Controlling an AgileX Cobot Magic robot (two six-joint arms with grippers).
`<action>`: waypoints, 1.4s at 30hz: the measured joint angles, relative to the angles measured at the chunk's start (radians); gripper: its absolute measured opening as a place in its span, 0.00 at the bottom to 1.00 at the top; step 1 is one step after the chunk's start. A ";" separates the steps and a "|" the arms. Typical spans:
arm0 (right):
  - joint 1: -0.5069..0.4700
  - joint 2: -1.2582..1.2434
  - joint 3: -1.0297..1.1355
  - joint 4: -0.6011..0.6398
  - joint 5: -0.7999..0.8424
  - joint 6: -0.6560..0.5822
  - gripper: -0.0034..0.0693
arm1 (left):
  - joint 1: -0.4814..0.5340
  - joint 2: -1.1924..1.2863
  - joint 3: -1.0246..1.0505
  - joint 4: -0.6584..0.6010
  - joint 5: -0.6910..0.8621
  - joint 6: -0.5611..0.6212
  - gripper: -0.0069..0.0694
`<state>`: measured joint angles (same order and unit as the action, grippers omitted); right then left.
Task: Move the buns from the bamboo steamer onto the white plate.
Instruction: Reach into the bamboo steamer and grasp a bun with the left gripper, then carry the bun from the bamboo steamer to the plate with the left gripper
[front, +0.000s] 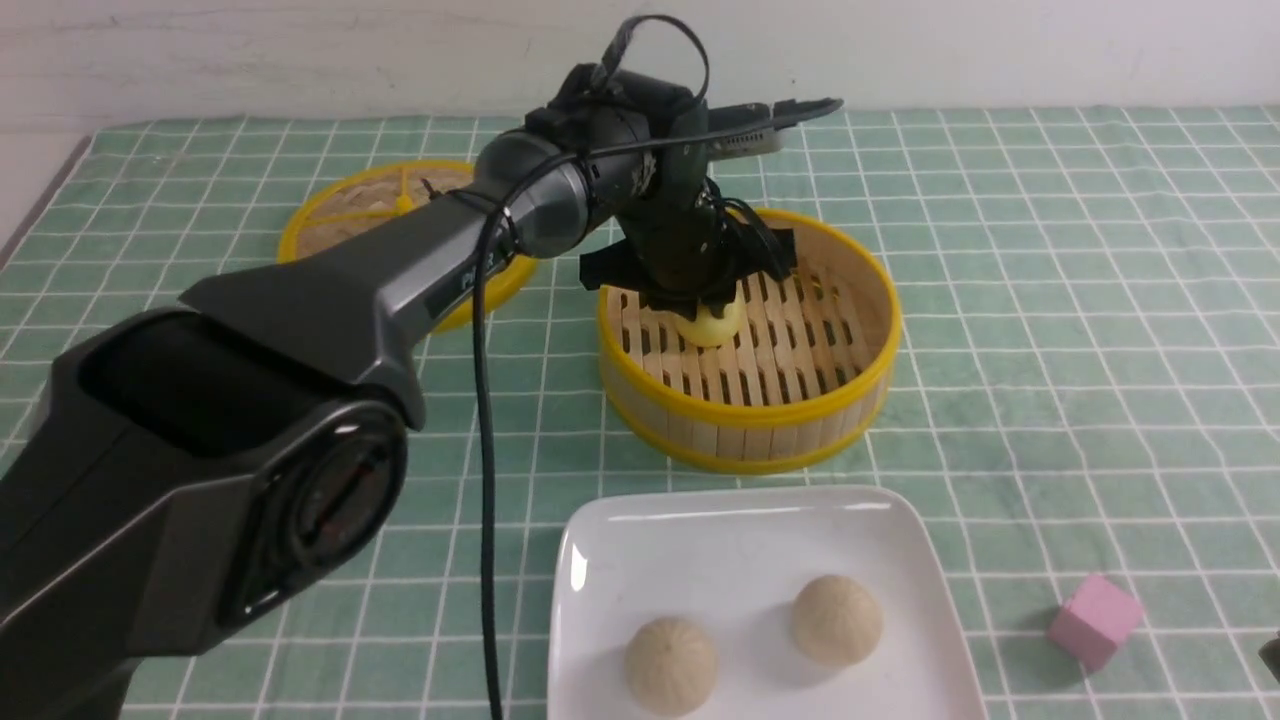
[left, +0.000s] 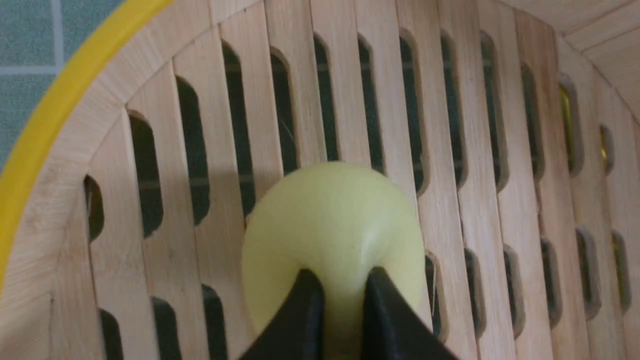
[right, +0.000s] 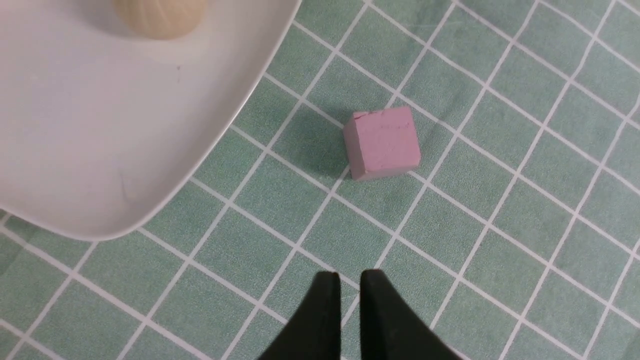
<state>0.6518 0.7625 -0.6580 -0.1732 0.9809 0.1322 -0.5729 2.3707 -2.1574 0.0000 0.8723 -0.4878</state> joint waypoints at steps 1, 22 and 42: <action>0.000 0.000 0.000 0.000 0.000 0.000 0.17 | 0.000 -0.018 0.000 0.000 0.018 0.014 0.14; 0.000 -0.002 0.000 0.000 -0.005 0.000 0.17 | -0.157 -0.596 0.551 0.000 0.253 0.136 0.12; 0.000 -0.077 -0.090 0.046 0.141 0.000 0.04 | -0.209 -0.440 0.715 -0.046 -0.042 0.002 0.54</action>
<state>0.6518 0.6851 -0.7479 -0.1269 1.1217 0.1322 -0.7815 1.9305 -1.4420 -0.0463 0.8302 -0.4861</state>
